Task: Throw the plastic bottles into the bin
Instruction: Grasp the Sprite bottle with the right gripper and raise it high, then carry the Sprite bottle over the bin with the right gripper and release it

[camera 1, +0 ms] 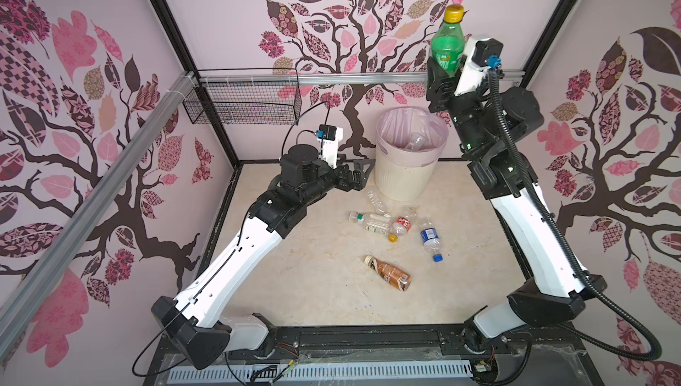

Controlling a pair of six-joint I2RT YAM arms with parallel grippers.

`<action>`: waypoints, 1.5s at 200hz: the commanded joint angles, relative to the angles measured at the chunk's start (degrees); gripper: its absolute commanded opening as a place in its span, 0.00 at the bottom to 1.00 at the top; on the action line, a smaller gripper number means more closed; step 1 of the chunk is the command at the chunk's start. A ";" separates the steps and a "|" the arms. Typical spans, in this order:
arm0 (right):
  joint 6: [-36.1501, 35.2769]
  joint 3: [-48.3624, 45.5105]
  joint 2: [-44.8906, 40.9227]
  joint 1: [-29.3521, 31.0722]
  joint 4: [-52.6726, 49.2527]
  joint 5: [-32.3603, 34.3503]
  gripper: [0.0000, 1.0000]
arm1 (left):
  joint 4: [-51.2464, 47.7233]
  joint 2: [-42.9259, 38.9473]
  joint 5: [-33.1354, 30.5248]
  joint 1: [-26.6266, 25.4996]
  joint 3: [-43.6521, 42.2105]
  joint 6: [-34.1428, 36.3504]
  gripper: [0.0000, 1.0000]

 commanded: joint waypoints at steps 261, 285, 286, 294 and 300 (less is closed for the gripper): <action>23.39 -20.78 -0.74 -14.96 -9.76 -7.59 1.00 | -5.52 4.40 -2.41 0.07 -2.97 -5.47 0.98; 23.84 -27.02 -4.02 -13.74 -8.89 -7.25 0.99 | -5.42 3.99 -1.50 0.07 -4.73 -7.04 0.98; 23.84 -27.29 -4.17 -13.70 -8.90 -7.12 0.99 | -5.46 3.98 -1.47 0.07 -4.81 -7.20 0.98; 23.84 -29.09 -5.11 -13.21 -8.97 -6.54 0.99 | -5.28 3.63 -1.11 0.04 -5.65 -7.82 0.98; 23.93 -30.56 -5.78 -12.89 -9.07 -6.18 1.00 | -5.12 3.31 -0.79 0.00 -6.37 -8.36 0.98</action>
